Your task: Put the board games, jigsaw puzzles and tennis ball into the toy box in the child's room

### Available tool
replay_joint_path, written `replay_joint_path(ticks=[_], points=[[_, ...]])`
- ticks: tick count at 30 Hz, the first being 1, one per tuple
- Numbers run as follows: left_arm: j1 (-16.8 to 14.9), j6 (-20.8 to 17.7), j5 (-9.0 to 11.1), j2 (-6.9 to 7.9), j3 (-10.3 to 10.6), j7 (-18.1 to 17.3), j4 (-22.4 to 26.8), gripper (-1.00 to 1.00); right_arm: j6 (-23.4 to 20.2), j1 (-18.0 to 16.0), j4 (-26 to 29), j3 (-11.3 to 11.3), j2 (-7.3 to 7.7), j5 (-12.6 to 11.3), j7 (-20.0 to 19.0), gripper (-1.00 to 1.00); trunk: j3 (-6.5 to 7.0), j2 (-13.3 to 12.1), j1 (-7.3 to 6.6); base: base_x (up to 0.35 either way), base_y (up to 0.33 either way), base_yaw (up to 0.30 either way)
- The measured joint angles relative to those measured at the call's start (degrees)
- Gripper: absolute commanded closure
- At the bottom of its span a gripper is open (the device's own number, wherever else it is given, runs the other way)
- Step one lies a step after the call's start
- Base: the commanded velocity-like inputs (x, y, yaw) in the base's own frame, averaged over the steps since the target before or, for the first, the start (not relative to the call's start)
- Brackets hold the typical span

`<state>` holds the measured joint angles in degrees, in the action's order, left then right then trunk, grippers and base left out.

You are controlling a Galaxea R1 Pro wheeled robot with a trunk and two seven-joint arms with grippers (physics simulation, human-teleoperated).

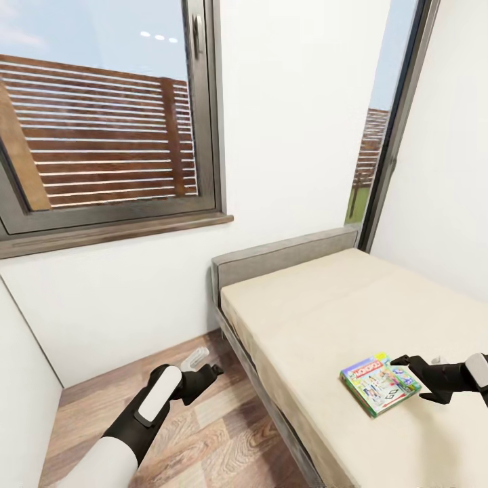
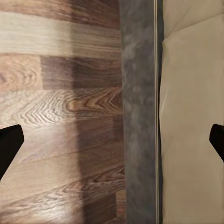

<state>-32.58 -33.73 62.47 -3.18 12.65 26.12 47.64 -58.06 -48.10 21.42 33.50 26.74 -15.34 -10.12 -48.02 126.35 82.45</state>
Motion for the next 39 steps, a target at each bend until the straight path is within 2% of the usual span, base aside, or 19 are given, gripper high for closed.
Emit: replay_joint_path(ticks=[30,39], points=[[0.0,0.1,0.0,0.00,0.0,0.0,0.0,-1.00,0.0,0.0,0.1,0.0,-0.30,0.0,-0.1,-1.00,-0.18,0.4,0.23,0.000,0.000,0.001],[0.0,0.1,0.0,0.01,0.0,-0.1,0.0,-1.00,0.0,0.0,0.2,0.0,-0.35,0.0,-0.1,-1.00,-0.18,0.4,0.23,0.000,0.000,0.140]])
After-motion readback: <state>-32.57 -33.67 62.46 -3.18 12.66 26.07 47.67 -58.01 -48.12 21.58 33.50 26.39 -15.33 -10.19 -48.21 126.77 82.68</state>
